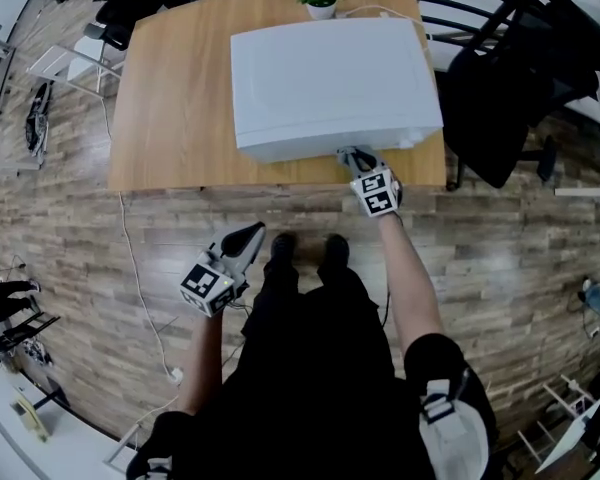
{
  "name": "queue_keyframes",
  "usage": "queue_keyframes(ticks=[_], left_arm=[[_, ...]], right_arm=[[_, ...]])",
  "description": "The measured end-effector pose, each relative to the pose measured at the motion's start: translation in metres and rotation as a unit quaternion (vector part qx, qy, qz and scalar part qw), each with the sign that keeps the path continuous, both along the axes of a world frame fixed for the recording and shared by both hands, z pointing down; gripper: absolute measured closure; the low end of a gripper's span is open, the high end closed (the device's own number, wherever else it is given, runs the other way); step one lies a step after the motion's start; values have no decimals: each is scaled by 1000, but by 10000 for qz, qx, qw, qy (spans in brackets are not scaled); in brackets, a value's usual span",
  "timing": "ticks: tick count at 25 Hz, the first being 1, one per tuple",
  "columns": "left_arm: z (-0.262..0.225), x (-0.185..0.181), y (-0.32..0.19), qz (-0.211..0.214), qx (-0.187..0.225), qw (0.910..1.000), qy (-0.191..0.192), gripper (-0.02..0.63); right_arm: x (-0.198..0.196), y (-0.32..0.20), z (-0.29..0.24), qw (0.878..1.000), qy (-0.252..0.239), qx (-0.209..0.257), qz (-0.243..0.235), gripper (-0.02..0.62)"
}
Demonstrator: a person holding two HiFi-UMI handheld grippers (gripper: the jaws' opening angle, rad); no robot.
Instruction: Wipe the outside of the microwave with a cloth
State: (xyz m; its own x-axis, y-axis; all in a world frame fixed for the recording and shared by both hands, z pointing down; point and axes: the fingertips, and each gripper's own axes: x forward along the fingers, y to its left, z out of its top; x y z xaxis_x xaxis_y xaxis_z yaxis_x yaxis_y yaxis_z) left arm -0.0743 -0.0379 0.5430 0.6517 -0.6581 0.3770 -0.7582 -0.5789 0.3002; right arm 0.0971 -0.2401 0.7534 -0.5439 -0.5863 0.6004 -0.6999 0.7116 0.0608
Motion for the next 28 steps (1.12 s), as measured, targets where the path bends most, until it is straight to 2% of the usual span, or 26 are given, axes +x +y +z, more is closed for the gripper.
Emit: queue_keyframes(ticks=[8, 14, 24, 28], left_arm=[[9, 13, 8, -219, -101, 9997, 1, 603], [9, 27, 5, -261, 7, 9997, 6, 603], [9, 43, 10, -401, -44, 9992, 9, 603], [13, 43, 18, -487, -66, 9988, 8, 603]], right_arm=[[27, -7, 3, 9999, 90, 13, 72, 568], [47, -11, 3, 9998, 145, 20, 98, 568], [74, -19, 7, 9995, 162, 23, 287, 566], [78, -19, 13, 9993, 311, 22, 185, 566]])
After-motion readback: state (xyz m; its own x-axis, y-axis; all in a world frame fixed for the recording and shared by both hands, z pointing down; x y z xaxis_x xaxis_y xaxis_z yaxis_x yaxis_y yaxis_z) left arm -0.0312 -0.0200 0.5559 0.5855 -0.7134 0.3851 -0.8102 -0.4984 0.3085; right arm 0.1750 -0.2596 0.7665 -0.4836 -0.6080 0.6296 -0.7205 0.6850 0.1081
